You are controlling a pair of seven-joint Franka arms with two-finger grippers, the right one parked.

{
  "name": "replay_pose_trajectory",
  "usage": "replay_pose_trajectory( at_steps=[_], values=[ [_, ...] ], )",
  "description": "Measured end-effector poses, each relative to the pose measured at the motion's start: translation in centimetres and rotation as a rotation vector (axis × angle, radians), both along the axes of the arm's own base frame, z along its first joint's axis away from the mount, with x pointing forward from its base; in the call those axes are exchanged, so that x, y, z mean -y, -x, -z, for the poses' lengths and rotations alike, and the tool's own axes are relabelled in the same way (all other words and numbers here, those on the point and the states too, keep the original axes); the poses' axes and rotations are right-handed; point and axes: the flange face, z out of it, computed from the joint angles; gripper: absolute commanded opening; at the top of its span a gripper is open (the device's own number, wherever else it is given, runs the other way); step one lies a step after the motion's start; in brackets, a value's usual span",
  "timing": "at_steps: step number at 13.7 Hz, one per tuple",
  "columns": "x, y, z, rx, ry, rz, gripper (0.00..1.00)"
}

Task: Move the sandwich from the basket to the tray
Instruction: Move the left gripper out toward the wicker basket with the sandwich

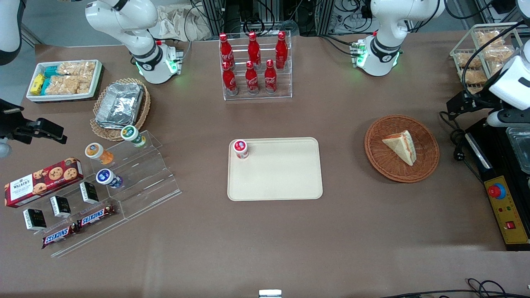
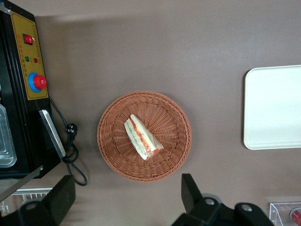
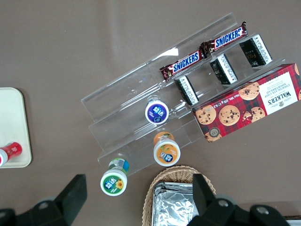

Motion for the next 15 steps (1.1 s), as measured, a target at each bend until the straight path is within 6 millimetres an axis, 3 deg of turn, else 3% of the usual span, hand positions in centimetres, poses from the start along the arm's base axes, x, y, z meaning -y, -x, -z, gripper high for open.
replay_pose_trajectory(
  at_steps=[5,9,12,15],
  values=[
    [-0.1,0.3,0.0,-0.021,-0.001,-0.007,1.00],
    [-1.8,0.5,0.4,-0.042,-0.006,-0.166,1.00],
    [-2.9,0.9,2.6,-0.062,-0.014,-0.361,1.00],
    [-3.8,2.8,6.8,-0.029,0.000,-0.448,1.00]
  ],
)
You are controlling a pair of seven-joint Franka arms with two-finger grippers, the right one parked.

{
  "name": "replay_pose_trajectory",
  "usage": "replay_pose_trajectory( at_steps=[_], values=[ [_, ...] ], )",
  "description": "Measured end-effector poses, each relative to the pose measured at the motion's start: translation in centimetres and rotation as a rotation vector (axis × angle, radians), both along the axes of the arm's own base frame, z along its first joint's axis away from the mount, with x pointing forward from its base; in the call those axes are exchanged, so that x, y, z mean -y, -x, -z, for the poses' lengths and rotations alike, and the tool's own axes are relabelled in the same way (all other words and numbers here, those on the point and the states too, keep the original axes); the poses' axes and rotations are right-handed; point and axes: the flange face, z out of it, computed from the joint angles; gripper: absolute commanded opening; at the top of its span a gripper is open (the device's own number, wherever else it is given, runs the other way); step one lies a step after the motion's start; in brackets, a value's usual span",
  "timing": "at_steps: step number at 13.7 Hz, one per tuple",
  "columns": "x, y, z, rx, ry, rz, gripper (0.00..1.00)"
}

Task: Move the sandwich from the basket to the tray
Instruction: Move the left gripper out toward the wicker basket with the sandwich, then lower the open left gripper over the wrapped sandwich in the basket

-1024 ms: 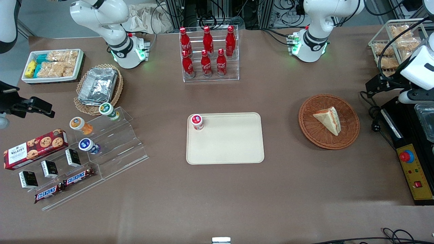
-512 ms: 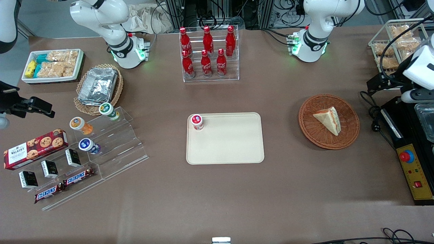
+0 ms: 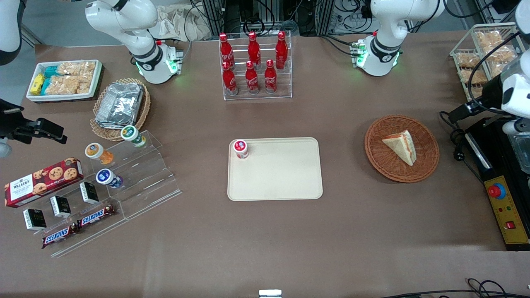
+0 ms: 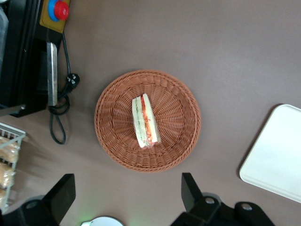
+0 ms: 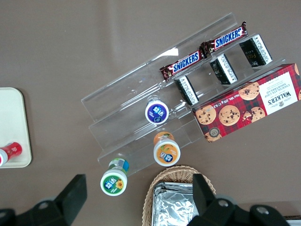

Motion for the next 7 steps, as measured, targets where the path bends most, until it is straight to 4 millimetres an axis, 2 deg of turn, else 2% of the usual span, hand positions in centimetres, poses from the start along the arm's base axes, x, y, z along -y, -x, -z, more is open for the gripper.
replay_pose_trajectory(
  at_steps=[4,7],
  values=[
    [-1.2,4.0,6.7,0.014,0.015,-0.141,1.00],
    [-1.0,4.8,9.9,0.010,0.014,-0.202,1.00]
  ],
)
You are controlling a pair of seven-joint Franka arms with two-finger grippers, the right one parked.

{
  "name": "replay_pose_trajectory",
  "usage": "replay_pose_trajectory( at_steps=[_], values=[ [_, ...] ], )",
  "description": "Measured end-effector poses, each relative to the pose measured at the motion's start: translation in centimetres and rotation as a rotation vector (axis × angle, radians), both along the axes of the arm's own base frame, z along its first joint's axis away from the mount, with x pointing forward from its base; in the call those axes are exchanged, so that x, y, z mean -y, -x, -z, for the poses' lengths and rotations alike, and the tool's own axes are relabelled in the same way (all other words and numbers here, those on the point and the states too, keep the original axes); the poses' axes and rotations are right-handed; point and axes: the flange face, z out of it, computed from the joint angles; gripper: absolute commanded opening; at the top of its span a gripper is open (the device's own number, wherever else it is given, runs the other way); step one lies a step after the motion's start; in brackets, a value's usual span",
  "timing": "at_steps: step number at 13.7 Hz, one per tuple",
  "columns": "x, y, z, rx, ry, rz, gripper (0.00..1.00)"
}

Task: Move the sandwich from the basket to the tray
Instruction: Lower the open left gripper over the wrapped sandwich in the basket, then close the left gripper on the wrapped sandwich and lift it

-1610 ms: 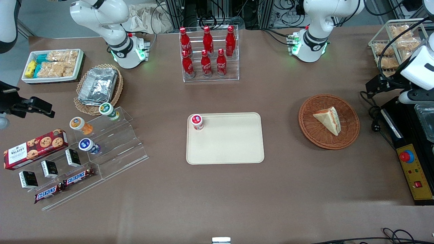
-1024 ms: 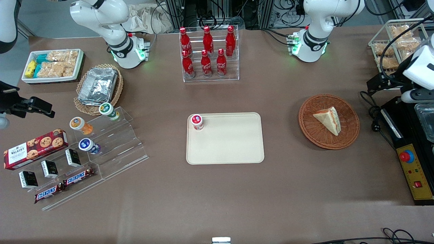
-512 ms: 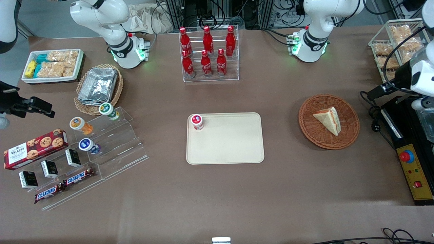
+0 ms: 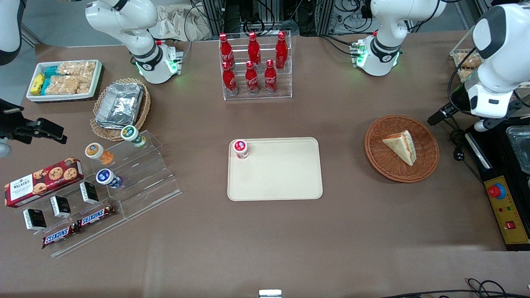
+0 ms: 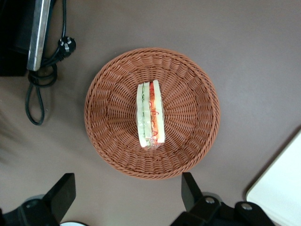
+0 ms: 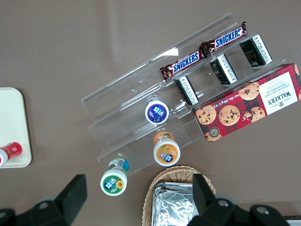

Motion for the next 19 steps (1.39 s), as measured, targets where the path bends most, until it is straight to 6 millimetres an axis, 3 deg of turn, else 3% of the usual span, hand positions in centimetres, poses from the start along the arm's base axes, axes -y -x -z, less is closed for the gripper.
replay_pose_trajectory(
  at_steps=[6,12,19],
  values=[
    [0.5,1.8,7.8,0.011,-0.002,-0.056,1.00],
    [0.6,1.4,13.8,0.000,-0.017,-0.098,1.00],
    [0.8,2.5,17.8,0.005,-0.021,-0.097,1.00]
  ],
)
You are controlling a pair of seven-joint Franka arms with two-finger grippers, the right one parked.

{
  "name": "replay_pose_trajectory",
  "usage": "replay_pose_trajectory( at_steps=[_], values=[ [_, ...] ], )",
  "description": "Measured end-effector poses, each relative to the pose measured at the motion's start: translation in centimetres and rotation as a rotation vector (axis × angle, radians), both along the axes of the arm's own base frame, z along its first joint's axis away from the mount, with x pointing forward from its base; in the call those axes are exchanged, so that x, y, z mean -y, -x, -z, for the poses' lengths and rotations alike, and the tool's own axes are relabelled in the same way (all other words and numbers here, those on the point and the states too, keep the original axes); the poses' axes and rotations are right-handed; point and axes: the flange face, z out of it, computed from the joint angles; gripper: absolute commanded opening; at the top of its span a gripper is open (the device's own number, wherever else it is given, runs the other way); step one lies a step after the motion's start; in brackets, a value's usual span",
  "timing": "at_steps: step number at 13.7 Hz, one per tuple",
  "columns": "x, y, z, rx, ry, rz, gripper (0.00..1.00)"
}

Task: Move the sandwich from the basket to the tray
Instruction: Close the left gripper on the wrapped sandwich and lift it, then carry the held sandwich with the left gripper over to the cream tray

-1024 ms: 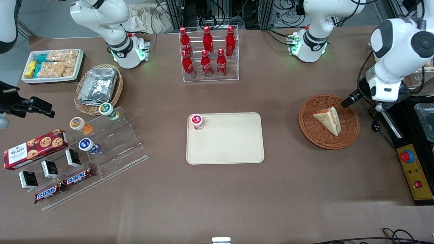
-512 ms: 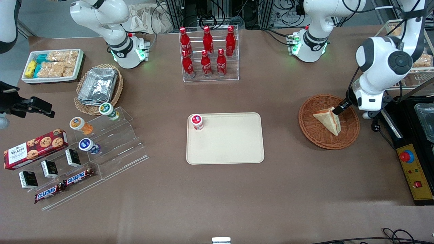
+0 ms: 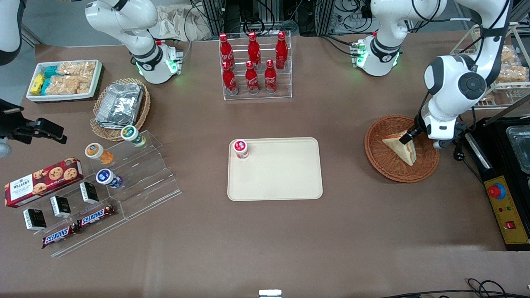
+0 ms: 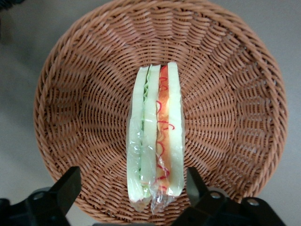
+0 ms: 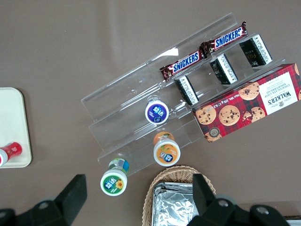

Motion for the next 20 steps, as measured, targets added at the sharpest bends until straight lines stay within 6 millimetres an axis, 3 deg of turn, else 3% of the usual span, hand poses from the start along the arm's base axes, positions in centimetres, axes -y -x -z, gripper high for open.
replay_pose_trajectory(
  at_steps=[4,6,7,8,11,15,18,20],
  values=[
    [0.0,0.5,1.8,0.005,-0.002,0.001,0.99],
    [0.1,0.6,2.8,0.002,-0.005,0.003,0.63],
    [0.1,0.5,3.2,0.003,-0.006,0.004,0.26],
    [0.1,0.5,3.7,-0.001,-0.007,0.004,0.00],
    [0.2,0.5,4.1,-0.002,-0.009,0.008,0.00],
    [0.9,-0.2,3.2,0.021,-0.008,0.022,0.00],
    [2.3,-1.1,0.6,0.018,-0.006,0.051,0.00],
    [3.4,-2.1,-2.3,0.015,-0.012,0.075,0.00]
  ],
)
